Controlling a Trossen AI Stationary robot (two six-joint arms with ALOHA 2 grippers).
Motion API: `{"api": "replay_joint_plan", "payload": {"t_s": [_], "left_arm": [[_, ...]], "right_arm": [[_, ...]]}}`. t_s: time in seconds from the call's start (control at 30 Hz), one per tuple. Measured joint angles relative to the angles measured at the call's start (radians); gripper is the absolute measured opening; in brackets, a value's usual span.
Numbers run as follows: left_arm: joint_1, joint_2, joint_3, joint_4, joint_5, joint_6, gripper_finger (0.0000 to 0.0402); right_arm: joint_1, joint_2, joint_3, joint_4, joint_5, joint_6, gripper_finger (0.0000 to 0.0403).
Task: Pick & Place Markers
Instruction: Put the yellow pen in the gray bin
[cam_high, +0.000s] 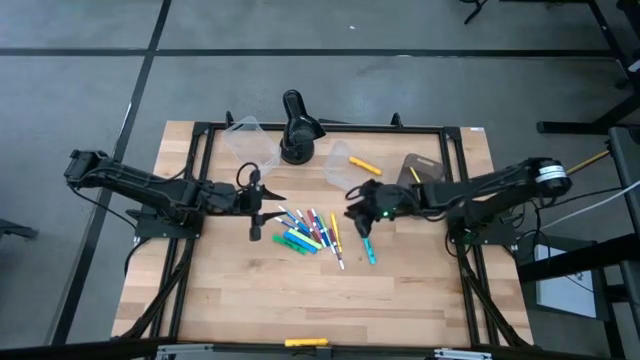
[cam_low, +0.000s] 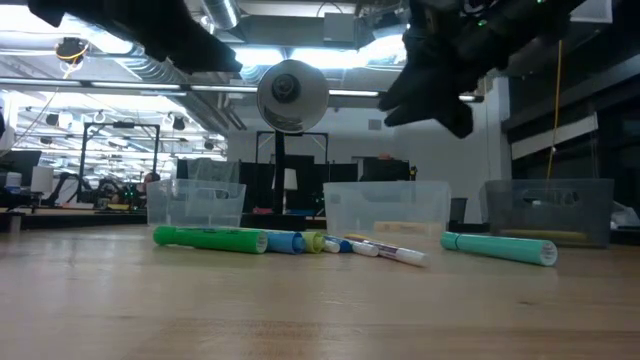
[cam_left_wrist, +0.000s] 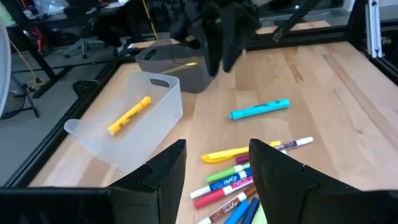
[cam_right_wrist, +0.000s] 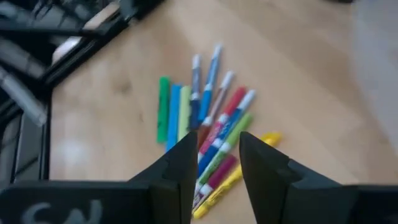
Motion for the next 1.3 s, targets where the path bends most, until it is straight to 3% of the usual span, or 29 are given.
{"api": "replay_joint_plan", "payload": {"t_s": [0.13,0.3,0.47,0.63,0.93,1.17,1.3], "left_arm": [[-0.022,0.0,-0.039,0.052,0.017,0.055,0.0171],[-0.032,0.0,-0.096,0.192,0.016,0.099,0.0171],[-0.032,-0.001,-0.097,0.183,-0.02,0.105,0.0171],[-0.032,-0.001,-0.097,0.139,-0.066,0.106,0.0171],[-0.032,-0.001,-0.097,0.081,-0.089,0.106,0.0171],[-0.032,-0.001,-0.097,0.059,-0.091,0.103,0.0171],[-0.032,-0.001,-0.097,0.055,-0.099,0.097,0.0171]], "right_arm": [[0.002,0.057,0.0,0.092,-0.116,-0.087,0.0118],[0.002,0.115,0.0,0.251,-0.235,-0.019,0.0118],[-0.002,0.16,0.012,0.254,-0.236,0.113,0.0118],[-0.004,0.245,0.097,0.12,-0.204,0.181,0.0118],[-0.045,0.418,0.391,-0.387,-0.123,0.097,0.0118],[-0.065,0.487,0.471,-0.432,-0.119,0.022,0.012],[-0.08,0.497,0.454,-0.438,-0.119,0.03,0.0148]]}}
